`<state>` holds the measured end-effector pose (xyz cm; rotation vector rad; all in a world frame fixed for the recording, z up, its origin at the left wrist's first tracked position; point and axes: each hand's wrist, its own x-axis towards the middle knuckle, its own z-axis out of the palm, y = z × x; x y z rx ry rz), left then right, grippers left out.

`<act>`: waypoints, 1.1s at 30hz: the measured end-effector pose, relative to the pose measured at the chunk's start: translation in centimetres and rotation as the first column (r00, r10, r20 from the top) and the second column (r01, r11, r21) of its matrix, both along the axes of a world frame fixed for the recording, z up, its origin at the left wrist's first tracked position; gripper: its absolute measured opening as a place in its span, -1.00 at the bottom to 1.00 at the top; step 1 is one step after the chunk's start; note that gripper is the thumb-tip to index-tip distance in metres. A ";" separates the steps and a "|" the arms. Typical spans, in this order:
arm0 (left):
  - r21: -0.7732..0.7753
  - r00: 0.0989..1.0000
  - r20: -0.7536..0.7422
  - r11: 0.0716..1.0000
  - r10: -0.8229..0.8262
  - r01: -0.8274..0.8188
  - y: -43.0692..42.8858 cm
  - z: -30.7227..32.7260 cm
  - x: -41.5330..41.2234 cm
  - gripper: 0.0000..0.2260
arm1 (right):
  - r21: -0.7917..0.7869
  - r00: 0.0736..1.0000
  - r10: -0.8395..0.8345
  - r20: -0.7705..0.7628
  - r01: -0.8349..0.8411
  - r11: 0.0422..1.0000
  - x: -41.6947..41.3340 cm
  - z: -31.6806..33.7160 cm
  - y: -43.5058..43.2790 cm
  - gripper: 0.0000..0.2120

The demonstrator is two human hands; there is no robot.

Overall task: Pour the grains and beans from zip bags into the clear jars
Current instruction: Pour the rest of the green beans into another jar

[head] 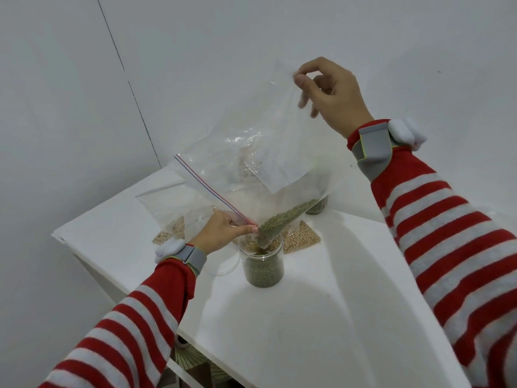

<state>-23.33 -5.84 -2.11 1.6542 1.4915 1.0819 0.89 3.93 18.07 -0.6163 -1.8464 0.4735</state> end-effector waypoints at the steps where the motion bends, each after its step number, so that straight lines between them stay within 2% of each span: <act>1: 0.003 1.000 -0.004 1.000 -0.001 0.001 -0.1 0.0 0.0 -0.85 | -0.016 1.000 -0.004 0.009 0.004 1.000 0.1 -0.1 0.1 -0.89; 3: -0.002 1.000 -0.016 1.000 -0.002 0.002 -0.1 -0.2 0.0 -0.85 | -0.076 0.999 0.027 0.034 -0.024 0.997 0.4 -0.2 0.2 -0.83; 5: -0.006 1.000 -0.028 1.000 0.007 -0.007 -0.1 -0.4 -0.1 -0.85 | -0.204 0.990 0.091 0.104 -0.068 0.977 1.1 -0.3 0.4 -0.64; 7: -0.008 0.998 -0.055 1.000 0.011 -0.012 -0.2 -0.6 -0.2 -0.86 | -0.407 0.947 0.125 0.296 0.007 0.913 2.4 -0.9 1.2 -0.32; 8: -0.011 0.998 -0.068 1.000 0.011 -0.012 -0.2 -0.7 -0.3 -0.86 | -0.481 0.882 0.128 0.454 0.122 0.868 3.1 -1.4 1.7 -0.19; 9: -0.013 0.997 -0.075 1.000 0.011 -0.012 -0.3 -0.8 -0.4 -0.86 | -0.510 0.768 0.143 0.625 0.263 0.819 3.7 -2.0 2.1 -0.14; 11: -0.013 0.996 -0.083 1.000 0.012 -0.013 -0.3 -0.9 -0.5 -0.88 | -0.457 0.487 0.205 0.849 0.482 0.747 4.9 -3.2 2.6 -0.32; 12: -0.017 0.996 -0.087 1.000 0.013 -0.014 -0.3 -0.9 -0.5 -0.89 | -0.415 0.415 0.201 0.887 0.528 0.741 5.4 -3.9 2.9 -0.46; 13: -0.019 0.996 -0.091 1.000 0.011 -0.013 -0.3 -0.9 -0.5 -0.90 | -0.390 0.407 0.172 0.897 0.544 0.743 5.9 -4.4 3.3 -0.57; 15: -0.022 0.995 -0.100 1.000 0.004 -0.007 -0.2 -0.9 -0.6 -0.89 | -0.402 0.498 0.111 0.860 0.525 0.750 6.8 -4.8 3.2 -0.66; 17: -0.026 0.995 -0.102 0.999 0.018 -0.021 -0.2 -1.0 -0.7 -0.88 | -0.443 0.633 0.077 0.771 0.444 0.779 7.3 -4.5 2.9 -0.64; 19: -0.025 0.994 -0.101 0.999 0.038 -0.041 -0.1 -1.1 -0.7 -0.85 | -0.487 0.723 0.087 0.685 0.366 0.793 7.4 -3.9 2.3 -0.61; 23: -0.027 0.995 -0.096 0.999 0.037 -0.040 -0.2 -0.8 -0.4 -0.87 | -0.514 0.787 0.122 0.605 0.268 0.815 6.9 -3.1 1.8 -0.66; 26: -0.035 0.997 -0.067 0.998 0.040 -0.042 -0.4 -0.7 -0.3 -0.89 | -0.503 0.815 0.148 0.561 0.193 0.843 6.4 -3.1 1.7 -0.79; 28: -0.028 0.999 -0.031 0.999 0.042 -0.043 -0.5 -0.7 -0.4 -0.88 | -0.485 0.857 0.129 0.499 0.153 0.861 6.1 -3.3 1.6 -0.78; 31: -0.034 0.997 0.038 0.997 0.071 -0.069 -0.8 -0.4 -0.3 -0.97 | -0.451 0.907 0.110 0.407 0.095 0.888 5.7 -3.7 1.5 -0.71; 33: -0.034 0.996 0.048 0.997 0.073 -0.071 -1.0 -0.3 -0.4 -0.93 | -0.436 0.927 0.094 0.362 0.079 0.897 5.8 -4.2 1.7 -0.76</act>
